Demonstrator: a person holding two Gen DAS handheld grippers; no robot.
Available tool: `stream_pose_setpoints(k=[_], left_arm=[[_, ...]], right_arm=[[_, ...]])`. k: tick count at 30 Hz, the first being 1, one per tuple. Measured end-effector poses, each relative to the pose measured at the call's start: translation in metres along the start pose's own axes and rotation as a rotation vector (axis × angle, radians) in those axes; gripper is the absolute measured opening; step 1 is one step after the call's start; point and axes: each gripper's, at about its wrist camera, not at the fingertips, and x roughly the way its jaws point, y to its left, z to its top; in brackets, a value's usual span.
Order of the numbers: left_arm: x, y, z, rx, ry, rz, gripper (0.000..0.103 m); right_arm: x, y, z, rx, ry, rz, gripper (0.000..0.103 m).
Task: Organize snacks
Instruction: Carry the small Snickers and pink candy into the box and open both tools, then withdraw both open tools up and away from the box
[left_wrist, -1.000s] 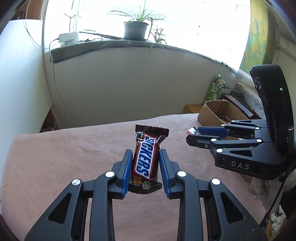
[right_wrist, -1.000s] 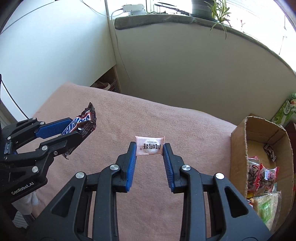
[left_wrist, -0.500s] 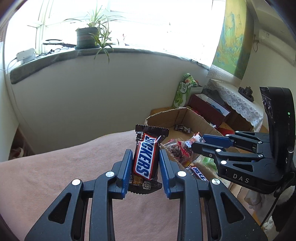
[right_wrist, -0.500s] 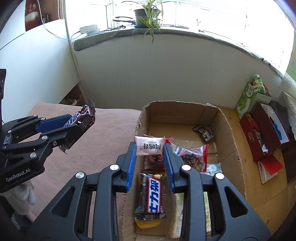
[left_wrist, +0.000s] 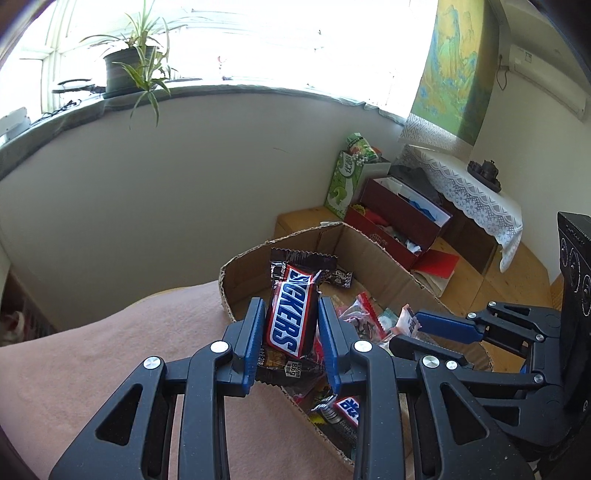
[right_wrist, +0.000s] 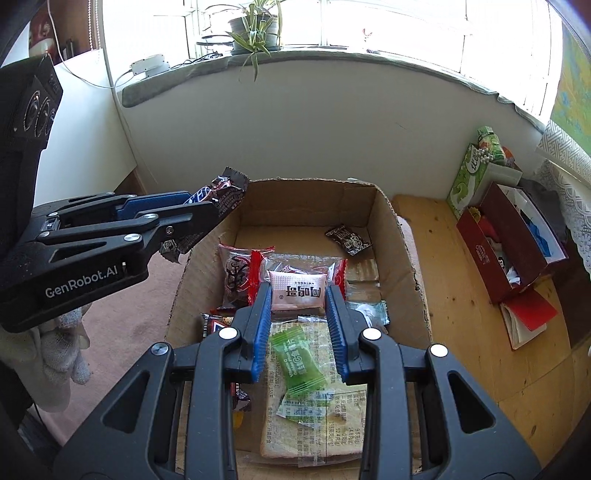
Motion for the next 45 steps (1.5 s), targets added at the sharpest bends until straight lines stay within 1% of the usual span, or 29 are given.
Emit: stream_pose_setpoints(k=[4,5,6,8,9,11,17,21,24,26,29,32,35,37,38,39,41,45], left_arm=[[-0.001,-0.007,0.002,0.020,-0.003,-0.001,0.028],[-0.002,-0.008,0.002,0.024,-0.006,-0.001,0.028],[-0.004,-0.009,0.002,0.027,-0.010,0.000,0.029],[-0.005,-0.011,0.004,0.029,-0.019,0.002,0.038],[-0.008,-0.011,0.005,0.030,-0.025,0.000,0.040],[-0.012,-0.012,0.005,0.033,-0.032,0.008,0.040],[-0.025,-0.018,0.004,0.038,-0.052,0.011,0.040],[-0.041,-0.020,0.001,0.034,-0.076,0.012,0.040],[-0.052,-0.021,-0.003,0.030,-0.089,0.013,0.044],[-0.060,-0.020,-0.008,0.028,-0.097,0.014,0.045],[-0.070,-0.019,-0.017,0.022,-0.106,0.017,0.048],[-0.081,-0.018,-0.026,0.020,-0.117,0.020,0.049],[-0.091,-0.015,-0.036,0.008,-0.126,0.030,0.056],[-0.098,-0.013,-0.042,-0.012,-0.134,0.034,0.060],[-0.101,-0.012,-0.046,-0.020,-0.136,0.037,0.064],[-0.103,-0.012,-0.049,-0.024,-0.137,0.042,0.067],[-0.107,-0.012,-0.055,-0.024,-0.138,0.057,0.067],[-0.116,-0.015,-0.065,-0.014,-0.154,0.090,0.072]], right_arm=[[0.000,-0.005,-0.003,0.017,-0.004,0.006,0.032],[-0.001,-0.006,-0.003,0.021,-0.011,0.004,0.034],[-0.003,-0.006,-0.004,0.023,-0.015,0.001,0.039],[-0.004,-0.006,-0.004,0.021,-0.019,0.001,0.043],[-0.005,-0.005,-0.005,0.020,-0.018,0.002,0.043],[-0.007,-0.003,-0.006,0.016,-0.020,-0.004,0.046],[-0.017,0.001,-0.011,0.019,-0.029,-0.010,0.047],[-0.028,0.005,-0.016,0.020,-0.047,-0.019,0.058],[-0.038,0.009,-0.021,0.026,-0.063,-0.027,0.059],[-0.045,0.011,-0.025,0.037,-0.071,-0.028,0.065],[-0.053,0.014,-0.034,0.049,-0.079,-0.037,0.065],[-0.062,0.017,-0.042,0.068,-0.085,-0.045,0.065],[-0.070,0.020,-0.051,0.083,-0.091,-0.050,0.065],[-0.074,0.022,-0.056,0.090,-0.097,-0.063,0.078],[-0.077,0.022,-0.059,0.096,-0.106,-0.069,0.088],[-0.080,0.024,-0.061,0.102,-0.117,-0.076,0.089],[-0.084,0.027,-0.065,0.106,-0.124,-0.084,0.089],[-0.089,0.033,-0.069,0.105,-0.135,-0.109,0.089]])
